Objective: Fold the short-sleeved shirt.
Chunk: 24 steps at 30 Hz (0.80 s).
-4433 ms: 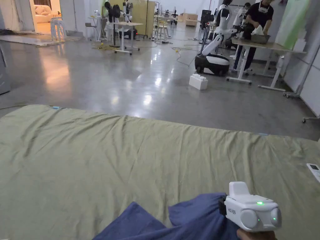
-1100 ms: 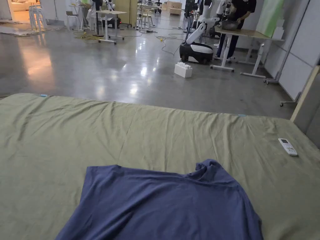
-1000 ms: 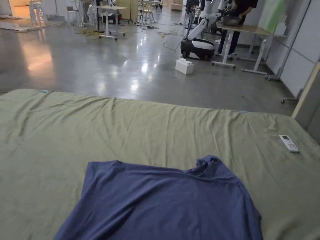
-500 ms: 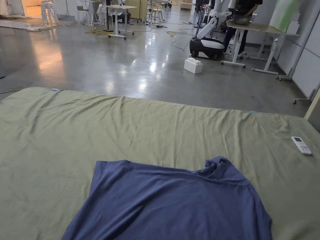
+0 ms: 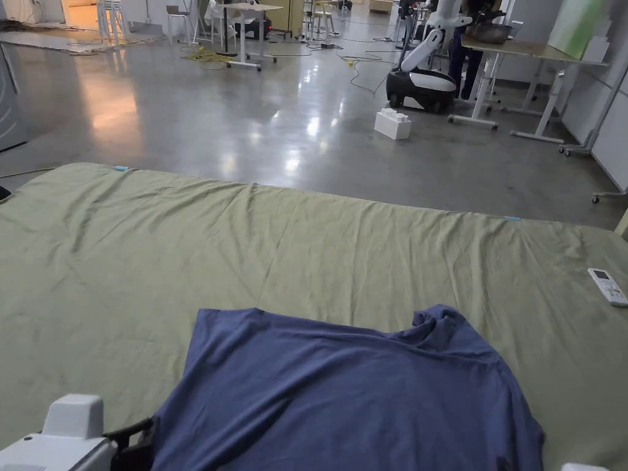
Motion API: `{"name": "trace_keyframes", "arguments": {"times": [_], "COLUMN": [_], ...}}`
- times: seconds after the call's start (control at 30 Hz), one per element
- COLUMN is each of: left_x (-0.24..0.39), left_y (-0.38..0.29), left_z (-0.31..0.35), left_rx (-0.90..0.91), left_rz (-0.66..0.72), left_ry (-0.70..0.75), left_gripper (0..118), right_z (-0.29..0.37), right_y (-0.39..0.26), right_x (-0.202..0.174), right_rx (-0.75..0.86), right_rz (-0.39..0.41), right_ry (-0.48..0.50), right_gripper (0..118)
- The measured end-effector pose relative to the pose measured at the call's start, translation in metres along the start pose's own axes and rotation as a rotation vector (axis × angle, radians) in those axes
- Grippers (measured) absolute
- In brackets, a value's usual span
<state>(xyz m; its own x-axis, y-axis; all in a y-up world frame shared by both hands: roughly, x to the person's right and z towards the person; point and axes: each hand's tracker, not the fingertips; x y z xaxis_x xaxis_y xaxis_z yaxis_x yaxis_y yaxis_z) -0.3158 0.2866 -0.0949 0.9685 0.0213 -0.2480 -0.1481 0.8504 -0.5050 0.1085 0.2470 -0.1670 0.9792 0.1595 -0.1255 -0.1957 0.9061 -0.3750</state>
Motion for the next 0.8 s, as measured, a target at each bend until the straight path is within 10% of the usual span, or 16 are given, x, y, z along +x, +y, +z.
{"name": "trace_keyframes", "arguments": {"times": [0.23, 0.33, 0.8], "left_x": [0.015, 0.017, 0.028], "left_y": [0.014, 0.026, -0.001], "left_z": [-0.010, -0.004, 0.000], "left_rx": [0.259, 0.298, 0.280], "left_rz": [0.016, 0.033, -0.037], "left_ry": [-0.004, -0.024, -0.033], "left_gripper": [53, 4, 1], "right_z": [0.017, 0.016, 0.007], "right_y": [0.042, 0.046, 0.036], "right_x": [-0.044, -0.051, -0.059], "right_rx": [0.290, 0.292, 0.252], "right_rz": [0.059, 0.008, -0.038], "right_ry": [-0.022, 0.002, 0.031], "right_gripper": [34, 11, 0]}}
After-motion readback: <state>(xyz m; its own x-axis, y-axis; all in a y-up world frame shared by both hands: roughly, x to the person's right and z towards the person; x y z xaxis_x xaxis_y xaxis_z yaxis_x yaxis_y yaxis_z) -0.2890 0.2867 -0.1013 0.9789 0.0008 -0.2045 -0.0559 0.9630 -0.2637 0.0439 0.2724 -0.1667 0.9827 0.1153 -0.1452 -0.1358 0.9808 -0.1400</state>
